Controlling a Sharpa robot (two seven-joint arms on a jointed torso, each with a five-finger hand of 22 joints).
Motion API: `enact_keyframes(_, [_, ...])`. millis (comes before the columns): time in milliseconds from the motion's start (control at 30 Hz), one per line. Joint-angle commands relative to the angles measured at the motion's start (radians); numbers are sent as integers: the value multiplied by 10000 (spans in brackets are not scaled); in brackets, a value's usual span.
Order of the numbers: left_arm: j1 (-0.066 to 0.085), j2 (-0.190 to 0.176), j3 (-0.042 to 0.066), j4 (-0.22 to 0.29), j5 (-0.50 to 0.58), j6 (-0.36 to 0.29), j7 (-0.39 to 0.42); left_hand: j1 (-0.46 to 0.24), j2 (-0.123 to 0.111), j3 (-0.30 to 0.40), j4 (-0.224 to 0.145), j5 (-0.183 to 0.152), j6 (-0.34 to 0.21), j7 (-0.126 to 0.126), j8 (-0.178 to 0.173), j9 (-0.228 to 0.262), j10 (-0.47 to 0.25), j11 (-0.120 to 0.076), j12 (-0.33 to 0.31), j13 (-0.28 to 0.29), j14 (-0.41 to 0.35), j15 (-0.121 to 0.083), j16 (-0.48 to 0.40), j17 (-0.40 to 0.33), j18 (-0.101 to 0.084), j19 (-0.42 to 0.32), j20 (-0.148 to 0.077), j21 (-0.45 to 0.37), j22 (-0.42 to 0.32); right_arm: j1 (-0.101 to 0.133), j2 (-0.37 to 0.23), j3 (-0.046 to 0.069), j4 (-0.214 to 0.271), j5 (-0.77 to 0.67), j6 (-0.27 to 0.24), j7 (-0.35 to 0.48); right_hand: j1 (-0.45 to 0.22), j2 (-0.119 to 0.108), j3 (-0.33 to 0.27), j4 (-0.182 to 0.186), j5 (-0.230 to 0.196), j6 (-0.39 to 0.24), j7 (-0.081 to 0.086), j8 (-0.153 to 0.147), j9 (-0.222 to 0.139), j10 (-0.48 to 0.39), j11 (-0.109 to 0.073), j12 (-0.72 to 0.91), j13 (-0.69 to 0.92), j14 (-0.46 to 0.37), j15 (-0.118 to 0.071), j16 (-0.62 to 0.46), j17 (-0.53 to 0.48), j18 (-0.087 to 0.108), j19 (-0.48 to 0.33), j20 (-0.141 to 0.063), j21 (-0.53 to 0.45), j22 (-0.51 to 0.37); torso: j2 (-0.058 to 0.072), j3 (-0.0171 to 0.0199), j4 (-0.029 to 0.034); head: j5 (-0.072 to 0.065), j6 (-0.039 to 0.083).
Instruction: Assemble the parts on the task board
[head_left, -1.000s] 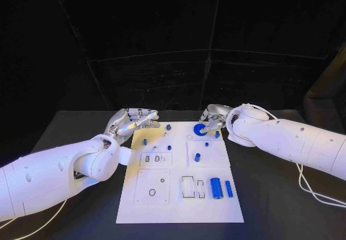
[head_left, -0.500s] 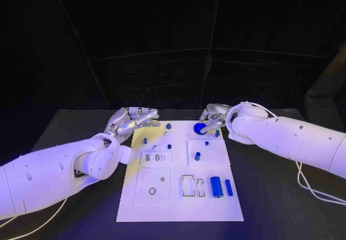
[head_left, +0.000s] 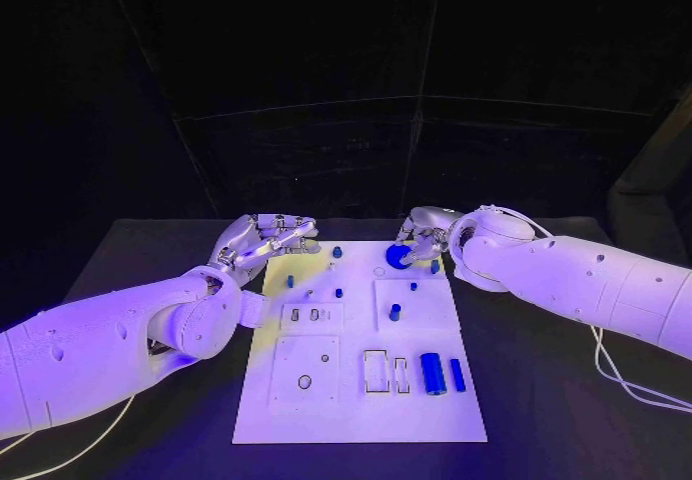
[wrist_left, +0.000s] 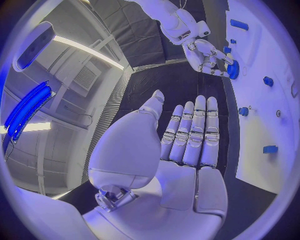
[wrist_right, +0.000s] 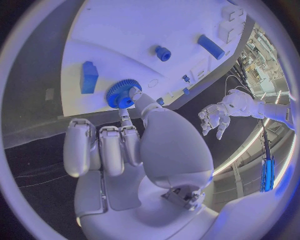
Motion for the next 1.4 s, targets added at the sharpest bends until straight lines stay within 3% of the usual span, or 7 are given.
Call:
enact_keyframes(33, [14, -9, 9, 21, 4, 125, 41, 2, 91, 10, -50, -18, 91, -4, -42, -10, 76, 9, -67, -15, 78, 0, -40, 16, 55, 66, -18, -52, -13, 25, -3, 10, 222, -508, -1195, 459, -65, 160, 211, -5, 20, 670, -265, 301, 114, 181, -60, 48, 1471, 672, -65, 54, 498, -104, 74, -20, 38, 47, 1, 1, 9, 15, 15])
enact_keyframes(433, [17, -34, 10, -51, 249, 156, 40, 32, 148, 43, -91, -19, 107, -14, -61, -9, 96, 1, -89, -14, 93, -5, -62, 20, 57, 79, -21, -65, -26, 22, 322, 13, 1380, -1644, -1931, 25, -840, -224, 597, 36, 392, 561, -207, 101, 0, 152, -11, -16, 1429, 667, -33, 39, 462, -131, 127, -7, 110, 191, 6, -7, 4, 69, 55])
enact_keyframes(633, [22, -33, 11, -82, 349, 153, 49, 38, 159, 51, -102, -20, 112, -18, -66, -9, 103, -2, -94, -14, 99, -7, -66, 22, 57, 84, -22, -67, -29, -15, 853, 11, 1179, -1910, -1760, -184, -938, -276, 630, 57, 336, 534, -196, 63, -12, 150, -1, -24, 1425, 664, -27, 34, 449, -147, 159, 0, 144, 273, 8, -18, 29, 70, 51])
enact_keyframes(800, [26, -15, 12, -94, 376, 150, 53, 38, 159, 51, -102, -20, 112, -18, -66, -9, 103, -2, -94, -14, 99, -7, -66, 22, 57, 84, -22, -67, -29, -126, 1339, 5, 859, -2100, -1505, -407, -970, -280, 647, 67, 321, 522, -190, 48, -16, 142, 3, -35, 1414, 661, -23, 27, 428, -150, 166, 3, 152, 292, 21, 2, 21, 108, 25])
enact_keyframes(933, [30, 1, 12, -101, 384, 144, 53, 38, 159, 51, -102, -20, 112, -18, -66, -9, 103, -2, -94, -14, 99, -7, -66, 22, 57, 84, -22, -67, -29, -199, 1653, 0, 567, -2259, -1333, -609, -1004, -284, 670, 76, 307, 504, -183, 27, -21, 125, 9, -55, 1393, 654, -19, 14, 390, -150, 165, 6, 152, 291, 21, -3, 32, 103, 30])
enact_keyframes(1267, [39, 49, 12, -128, 383, 113, 72, 40, 165, 54, -111, -20, 117, -20, -70, -8, 109, -4, -99, -13, 104, -8, -71, 23, 57, 87, -23, -70, -32, -300, 1996, -7, 259, -2390, -1028, -664, -1114, -462, 724, 28, 252, 341, -118, -117, -47, -36, 60, -241, 1197, 651, 19, 8, 389, -155, 168, 35, 159, 310, 8, 5, -14, 104, -22])
enact_keyframes(1400, [40, 60, 12, -132, 383, 106, 72, 40, 165, 54, -111, -20, 117, -20, -70, -8, 109, -4, -99, -13, 104, -8, -71, 23, 57, 87, -23, -70, -32, -326, 2100, -10, 181, -2399, -1029, -631, -1187, -565, 745, 9, 228, 176, -56, -249, -64, -90, 111, -306, 1136, 649, 59, 4, 384, -160, 173, 67, 166, 333, 4, 8, -4, 116, -28])
